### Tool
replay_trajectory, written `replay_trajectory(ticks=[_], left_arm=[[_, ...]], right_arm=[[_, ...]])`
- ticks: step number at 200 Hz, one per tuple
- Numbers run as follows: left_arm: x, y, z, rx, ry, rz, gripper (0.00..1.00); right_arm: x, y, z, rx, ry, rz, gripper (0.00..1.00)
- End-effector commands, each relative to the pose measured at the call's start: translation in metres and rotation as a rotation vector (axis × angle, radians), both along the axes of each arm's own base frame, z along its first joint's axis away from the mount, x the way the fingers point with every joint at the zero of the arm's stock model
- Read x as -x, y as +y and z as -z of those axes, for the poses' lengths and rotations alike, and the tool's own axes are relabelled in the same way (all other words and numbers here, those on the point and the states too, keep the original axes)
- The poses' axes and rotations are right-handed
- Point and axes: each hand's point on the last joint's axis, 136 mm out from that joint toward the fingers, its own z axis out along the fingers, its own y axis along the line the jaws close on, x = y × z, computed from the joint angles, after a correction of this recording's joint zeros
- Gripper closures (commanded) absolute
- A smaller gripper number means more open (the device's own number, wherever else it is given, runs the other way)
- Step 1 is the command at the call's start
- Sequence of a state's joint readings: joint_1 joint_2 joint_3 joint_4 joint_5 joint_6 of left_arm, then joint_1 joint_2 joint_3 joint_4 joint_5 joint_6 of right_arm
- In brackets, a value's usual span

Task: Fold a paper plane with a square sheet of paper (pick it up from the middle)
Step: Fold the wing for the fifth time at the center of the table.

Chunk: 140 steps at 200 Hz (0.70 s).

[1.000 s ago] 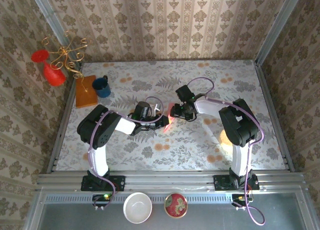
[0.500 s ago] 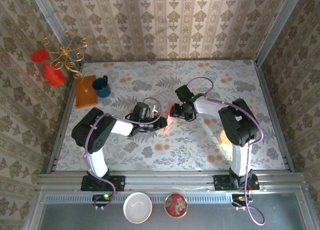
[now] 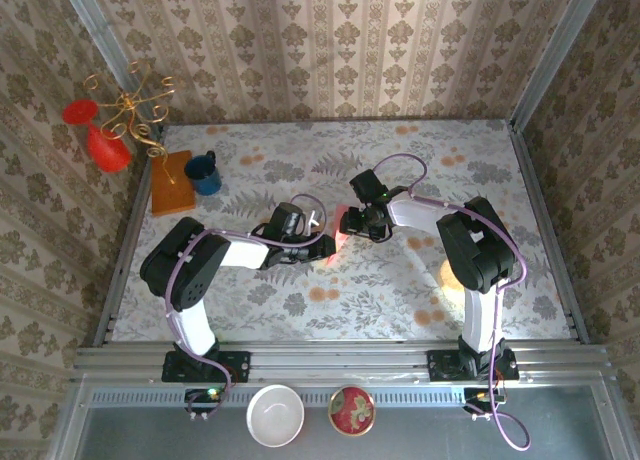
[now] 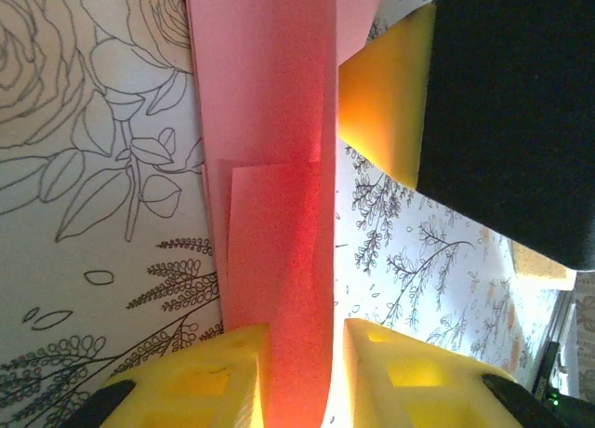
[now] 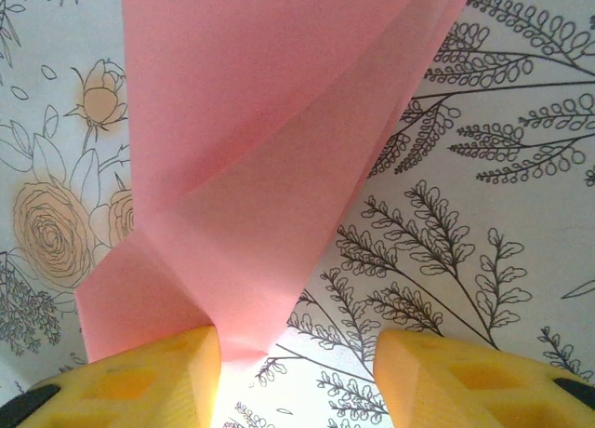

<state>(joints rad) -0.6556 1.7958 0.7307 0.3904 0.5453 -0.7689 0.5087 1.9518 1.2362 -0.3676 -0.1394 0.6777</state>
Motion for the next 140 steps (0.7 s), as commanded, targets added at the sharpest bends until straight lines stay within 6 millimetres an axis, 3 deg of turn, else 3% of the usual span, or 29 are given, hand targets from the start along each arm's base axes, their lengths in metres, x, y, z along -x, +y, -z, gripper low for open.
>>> replay_trajectory(ticks=[1, 31, 84, 140], left_arm=[[0.011, 0.011, 0.023, -0.112, 0.036, 0.011, 0.74], [0.015, 0.019, 0.036, -0.166, 0.060, 0.010, 0.80], [0.019, 0.026, 0.047, -0.168, 0.089, -0.005, 0.87], [0.016, 0.028, 0.043, -0.095, 0.107, -0.022, 0.90]], right_arm=[[0.012, -0.009, 0.046, 0.070, 0.079, 0.006, 0.47], [0.009, -0.002, 0.032, 0.028, 0.067, -0.006, 0.47], [-0.005, 0.015, -0.035, -0.139, -0.081, -0.151, 0.44], [-0.002, 0.007, -0.027, -0.138, -0.064, -0.225, 0.44]])
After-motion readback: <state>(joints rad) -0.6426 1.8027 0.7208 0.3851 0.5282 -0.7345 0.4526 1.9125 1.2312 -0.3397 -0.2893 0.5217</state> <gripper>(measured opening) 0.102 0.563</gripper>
